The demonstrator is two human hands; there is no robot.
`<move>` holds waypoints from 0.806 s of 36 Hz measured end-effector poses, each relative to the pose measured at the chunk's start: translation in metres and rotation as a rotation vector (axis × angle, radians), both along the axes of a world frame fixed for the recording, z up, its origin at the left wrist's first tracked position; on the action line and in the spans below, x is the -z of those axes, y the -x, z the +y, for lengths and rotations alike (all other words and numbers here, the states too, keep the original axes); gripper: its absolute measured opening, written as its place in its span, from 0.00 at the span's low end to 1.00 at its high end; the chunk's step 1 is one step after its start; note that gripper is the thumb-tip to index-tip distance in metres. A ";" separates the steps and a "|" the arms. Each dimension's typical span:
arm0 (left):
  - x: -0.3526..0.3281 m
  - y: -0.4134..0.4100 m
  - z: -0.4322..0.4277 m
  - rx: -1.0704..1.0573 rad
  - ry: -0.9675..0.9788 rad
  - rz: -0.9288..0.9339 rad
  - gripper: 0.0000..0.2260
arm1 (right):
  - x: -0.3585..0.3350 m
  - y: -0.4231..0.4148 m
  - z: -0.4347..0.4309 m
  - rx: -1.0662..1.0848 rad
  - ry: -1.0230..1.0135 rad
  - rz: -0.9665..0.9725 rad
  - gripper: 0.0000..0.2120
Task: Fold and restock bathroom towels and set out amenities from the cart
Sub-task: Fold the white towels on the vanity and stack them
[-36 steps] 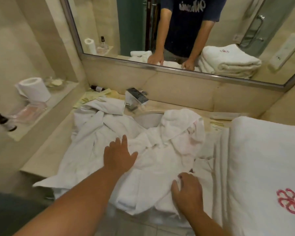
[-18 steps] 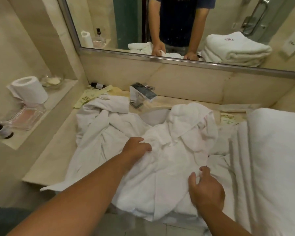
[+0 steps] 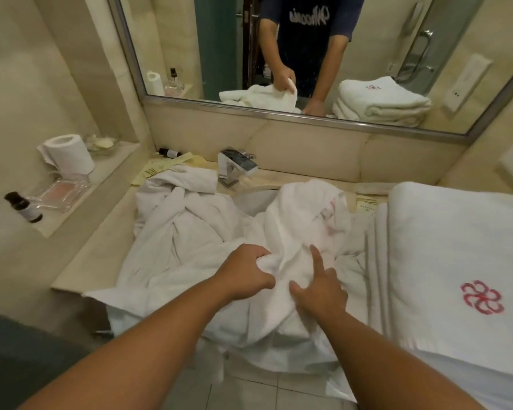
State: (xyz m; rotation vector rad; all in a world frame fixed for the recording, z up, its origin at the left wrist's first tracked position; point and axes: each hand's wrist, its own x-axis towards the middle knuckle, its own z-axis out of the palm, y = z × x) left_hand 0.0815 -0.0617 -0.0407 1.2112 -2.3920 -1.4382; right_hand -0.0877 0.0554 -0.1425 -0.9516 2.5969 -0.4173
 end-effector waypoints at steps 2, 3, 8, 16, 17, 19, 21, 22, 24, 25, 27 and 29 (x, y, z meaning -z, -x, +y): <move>-0.027 -0.003 0.005 0.057 -0.011 0.031 0.20 | -0.018 -0.002 -0.013 -0.096 -0.039 -0.044 0.50; -0.041 -0.006 0.006 0.082 -0.016 0.046 0.20 | -0.030 -0.006 -0.020 -0.132 -0.038 -0.075 0.49; -0.116 -0.028 -0.002 0.166 -0.090 0.117 0.22 | -0.080 -0.011 -0.048 -0.081 0.119 -0.046 0.08; -0.193 -0.069 -0.051 -0.223 0.849 -0.235 0.14 | -0.182 0.019 -0.052 0.181 0.462 -0.048 0.03; -0.200 -0.073 -0.058 -0.295 0.886 -0.247 0.10 | -0.194 0.023 -0.053 0.168 0.514 -0.032 0.03; -0.212 -0.079 -0.069 -0.434 0.880 -0.252 0.06 | -0.215 0.028 -0.056 0.120 0.604 0.014 0.06; -0.225 -0.079 -0.078 -0.576 0.818 -0.157 0.08 | -0.235 0.030 -0.057 0.050 0.662 0.062 0.11; -0.231 -0.077 -0.082 -0.646 0.770 -0.084 0.09 | -0.244 0.030 -0.056 0.013 0.677 0.067 0.13; -0.246 -0.072 -0.091 -0.808 0.612 0.088 0.12 | -0.254 0.030 -0.051 -0.073 0.637 0.061 0.17; -0.254 -0.070 -0.098 -0.897 0.504 0.191 0.13 | -0.257 0.031 -0.049 -0.120 0.574 0.070 0.18; -0.269 -0.065 -0.111 -1.015 0.333 0.373 0.14 | -0.254 0.035 -0.049 -0.184 0.401 0.134 0.12; -0.278 -0.058 -0.120 -1.013 0.290 0.460 0.15 | -0.251 0.038 -0.053 -0.178 0.325 0.186 0.04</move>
